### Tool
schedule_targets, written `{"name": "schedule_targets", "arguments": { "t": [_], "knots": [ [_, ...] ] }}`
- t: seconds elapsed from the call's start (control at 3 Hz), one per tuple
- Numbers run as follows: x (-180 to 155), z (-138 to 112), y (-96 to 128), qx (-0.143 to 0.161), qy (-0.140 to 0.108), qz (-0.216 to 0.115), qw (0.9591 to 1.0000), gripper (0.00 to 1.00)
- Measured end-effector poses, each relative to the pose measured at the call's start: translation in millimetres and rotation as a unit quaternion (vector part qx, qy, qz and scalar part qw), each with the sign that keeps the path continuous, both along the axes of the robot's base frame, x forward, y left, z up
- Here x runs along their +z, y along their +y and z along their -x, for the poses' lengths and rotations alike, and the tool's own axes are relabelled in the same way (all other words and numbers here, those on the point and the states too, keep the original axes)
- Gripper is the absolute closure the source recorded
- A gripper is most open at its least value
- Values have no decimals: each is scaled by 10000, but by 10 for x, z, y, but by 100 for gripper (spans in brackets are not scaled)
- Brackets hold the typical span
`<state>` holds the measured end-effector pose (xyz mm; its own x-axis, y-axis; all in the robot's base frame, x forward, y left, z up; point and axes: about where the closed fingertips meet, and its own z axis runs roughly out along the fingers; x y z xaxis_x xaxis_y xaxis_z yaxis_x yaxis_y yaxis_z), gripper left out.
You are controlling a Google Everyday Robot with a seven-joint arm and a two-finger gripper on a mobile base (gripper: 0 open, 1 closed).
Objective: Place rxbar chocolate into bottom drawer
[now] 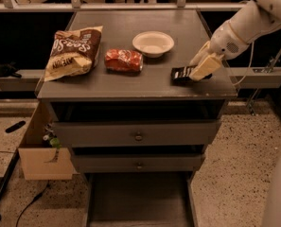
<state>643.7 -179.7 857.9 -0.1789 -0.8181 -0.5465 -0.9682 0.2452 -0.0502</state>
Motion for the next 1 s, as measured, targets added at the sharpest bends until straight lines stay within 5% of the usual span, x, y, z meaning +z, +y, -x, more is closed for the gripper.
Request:
{"name": "schedule_targets", "arguments": {
  "t": [0.67,1.0],
  "knots": [
    [485,483,-592,-279,-348,-397,9982,100],
    [617,935,-629,-258,-461,-664,9964,100]
  ]
}}
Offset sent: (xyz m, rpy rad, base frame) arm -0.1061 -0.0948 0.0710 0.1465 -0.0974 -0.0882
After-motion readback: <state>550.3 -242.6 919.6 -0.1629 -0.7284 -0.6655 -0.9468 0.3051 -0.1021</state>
